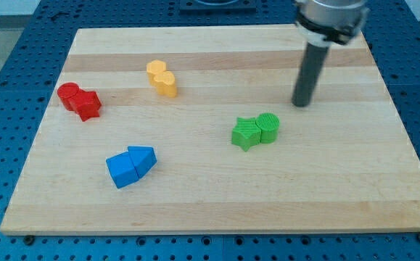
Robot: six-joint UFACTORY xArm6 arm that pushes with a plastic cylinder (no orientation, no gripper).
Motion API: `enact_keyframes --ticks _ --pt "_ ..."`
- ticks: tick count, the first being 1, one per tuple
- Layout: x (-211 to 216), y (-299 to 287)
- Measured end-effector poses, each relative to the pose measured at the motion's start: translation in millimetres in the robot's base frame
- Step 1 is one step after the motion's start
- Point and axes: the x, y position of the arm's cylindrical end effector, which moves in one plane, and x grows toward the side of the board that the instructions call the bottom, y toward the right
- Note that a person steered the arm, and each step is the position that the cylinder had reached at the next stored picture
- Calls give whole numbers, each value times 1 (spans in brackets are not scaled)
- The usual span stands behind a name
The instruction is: Move yellow hexagon to the top left
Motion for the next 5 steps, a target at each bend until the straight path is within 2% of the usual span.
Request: enact_keyframes --ticks 2,4,5 --pt "-29 -101" --pt "-61 -153" --pt "-63 -176"
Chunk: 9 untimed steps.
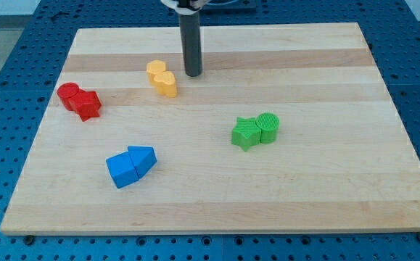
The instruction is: Move yellow hexagon to the top left
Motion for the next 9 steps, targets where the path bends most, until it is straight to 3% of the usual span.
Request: enact_keyframes --ticks 3,6,9 --pt "26 -80" --pt "19 -88" --pt "-37 -92"
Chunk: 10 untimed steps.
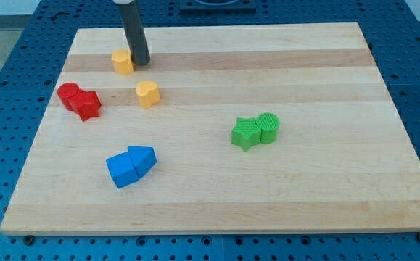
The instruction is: Move yellow hexagon to the top left
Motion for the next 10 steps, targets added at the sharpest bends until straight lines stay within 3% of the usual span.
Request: enact_keyframes --ticks 3,5,7,10 --pt "40 -22" --pt "3 -80" --pt "15 -65" --pt "-6 -37"
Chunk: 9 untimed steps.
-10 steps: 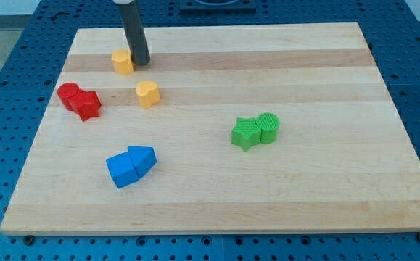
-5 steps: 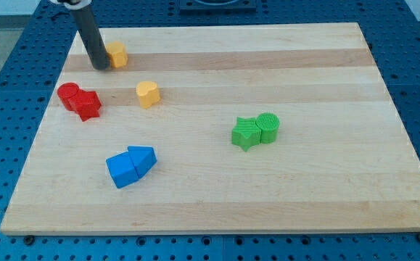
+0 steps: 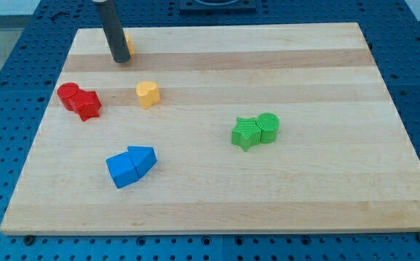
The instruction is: Move yellow hexagon to the top left
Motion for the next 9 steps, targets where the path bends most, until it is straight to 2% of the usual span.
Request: enact_keyframes --ticks 4,5,6,9 --pt "-35 34" --pt "-60 31" --pt "-64 14" --pt "-26 11"
